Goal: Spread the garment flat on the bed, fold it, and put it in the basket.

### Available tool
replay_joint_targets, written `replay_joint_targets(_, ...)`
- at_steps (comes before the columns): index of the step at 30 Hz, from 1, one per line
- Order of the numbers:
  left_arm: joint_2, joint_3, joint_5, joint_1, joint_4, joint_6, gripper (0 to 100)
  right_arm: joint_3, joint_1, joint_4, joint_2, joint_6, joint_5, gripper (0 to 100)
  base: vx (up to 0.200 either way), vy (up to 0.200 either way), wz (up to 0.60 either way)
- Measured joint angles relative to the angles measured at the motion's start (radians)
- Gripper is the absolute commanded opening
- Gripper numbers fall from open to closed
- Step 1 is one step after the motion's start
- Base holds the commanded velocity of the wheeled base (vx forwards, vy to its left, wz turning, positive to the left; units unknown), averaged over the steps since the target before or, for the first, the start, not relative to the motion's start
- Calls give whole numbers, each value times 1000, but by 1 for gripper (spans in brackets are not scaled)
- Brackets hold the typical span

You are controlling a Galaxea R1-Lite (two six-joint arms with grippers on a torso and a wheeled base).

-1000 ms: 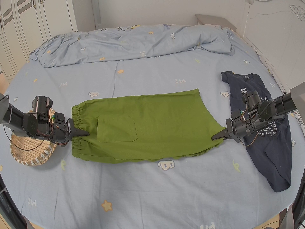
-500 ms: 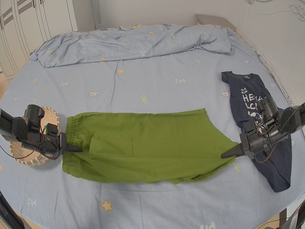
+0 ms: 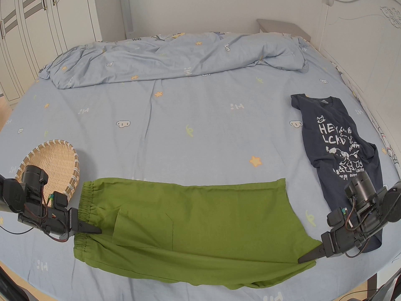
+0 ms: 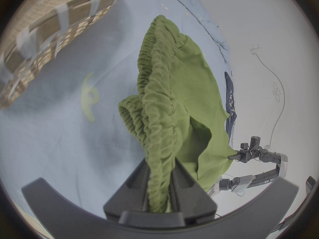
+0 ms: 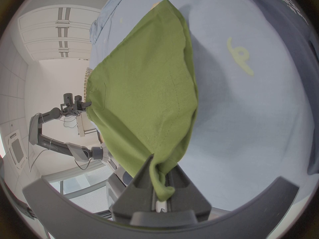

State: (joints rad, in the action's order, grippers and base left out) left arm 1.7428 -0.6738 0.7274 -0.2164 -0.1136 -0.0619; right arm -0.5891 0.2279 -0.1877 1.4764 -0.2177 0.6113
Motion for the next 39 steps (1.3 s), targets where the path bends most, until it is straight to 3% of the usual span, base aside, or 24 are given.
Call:
replay_joint_targets(8, -18, 45, -4, -15, 7, 19, 0, 102, 28, 99, -7, -4, -6, 0, 0, 0, 0)
replay_joint_targets(9, -19, 46, -4, -16, 7, 19, 0, 105, 29, 101, -4, -5, -6, 100, 0, 0, 0)
replay_joint_targets(30, -47, 42, 2, -89, -10, 119, 0, 85, 3, 114, -42, -14, -14, 100, 0, 0, 0)
replay_joint_targets(39, -182, 5, 2, -56, -175, 119, 0, -29, -9, 90, -109, -67, -16, 100, 0, 0, 0)
